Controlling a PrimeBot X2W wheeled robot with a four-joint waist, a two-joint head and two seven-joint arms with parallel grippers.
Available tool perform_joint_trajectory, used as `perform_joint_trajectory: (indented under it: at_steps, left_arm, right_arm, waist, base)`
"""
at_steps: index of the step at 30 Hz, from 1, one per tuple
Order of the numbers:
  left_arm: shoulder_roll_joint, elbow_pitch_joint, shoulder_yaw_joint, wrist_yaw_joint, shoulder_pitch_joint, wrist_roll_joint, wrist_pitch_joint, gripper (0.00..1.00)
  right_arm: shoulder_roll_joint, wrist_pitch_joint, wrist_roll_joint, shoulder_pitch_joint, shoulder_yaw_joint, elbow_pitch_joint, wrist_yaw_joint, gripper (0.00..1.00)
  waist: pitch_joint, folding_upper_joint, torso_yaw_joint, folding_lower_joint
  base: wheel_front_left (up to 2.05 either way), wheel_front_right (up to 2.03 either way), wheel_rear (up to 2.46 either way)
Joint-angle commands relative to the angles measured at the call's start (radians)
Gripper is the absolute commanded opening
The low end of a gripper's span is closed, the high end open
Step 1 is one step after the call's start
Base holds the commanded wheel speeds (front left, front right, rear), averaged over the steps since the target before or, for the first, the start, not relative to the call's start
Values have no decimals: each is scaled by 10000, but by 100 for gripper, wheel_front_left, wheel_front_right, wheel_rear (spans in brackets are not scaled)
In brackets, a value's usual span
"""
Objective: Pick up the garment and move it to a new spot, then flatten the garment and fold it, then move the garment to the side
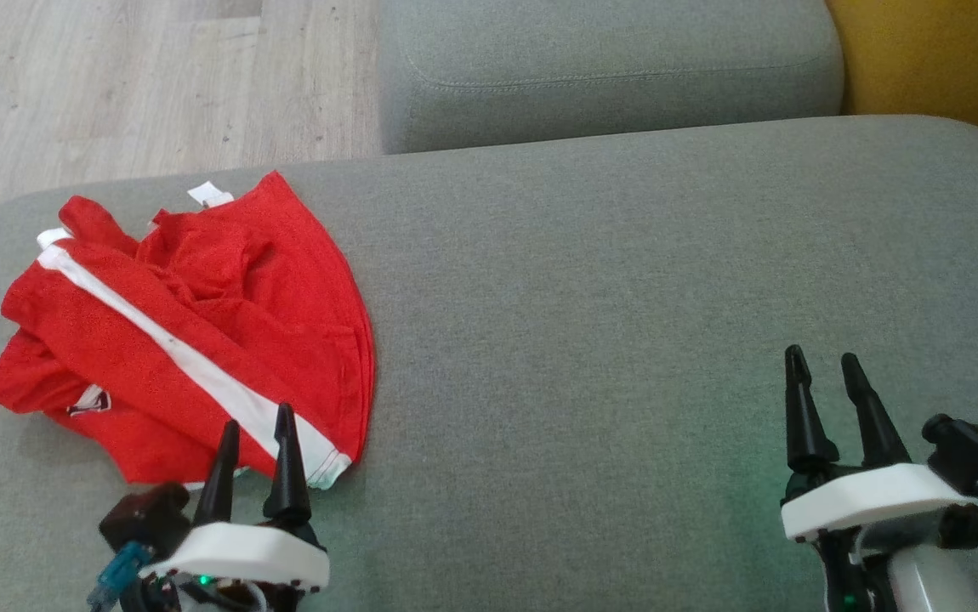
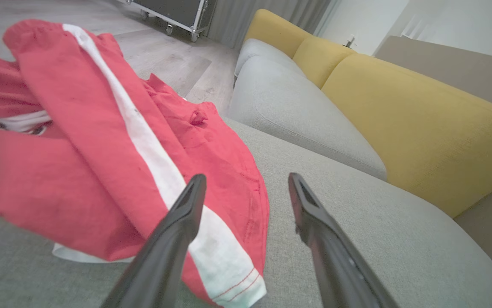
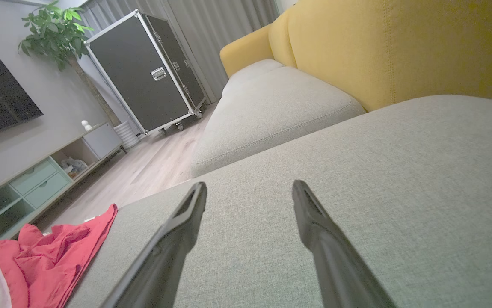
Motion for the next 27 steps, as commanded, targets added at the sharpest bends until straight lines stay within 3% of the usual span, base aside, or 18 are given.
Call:
perform_joint_trajectory:
  at_steps: [1,22,27]
  left_arm:
    - [150,-333,81,95,-603,331,-144,100]
    - [851,-626,-1390,1485,-839,3000,-766,100]
    - [781,-788,-1490,1685,-843,3113,-915,100]
  right_arm:
    - [-73,-151,-372,-585,179,-331,29,100]
    - [-85,-769,-3534,-768,727,-380,35,100]
    - [-88,-917,-3534,-795,948,-489,36,100]
  waist:
    - [-1,0,-5,-1]
    - [-48,0,-98,-1]
    - [-45,0,-122,-1]
  base:
    - [0,0,0]
    - [0,0,0]
    - [0,0,0]
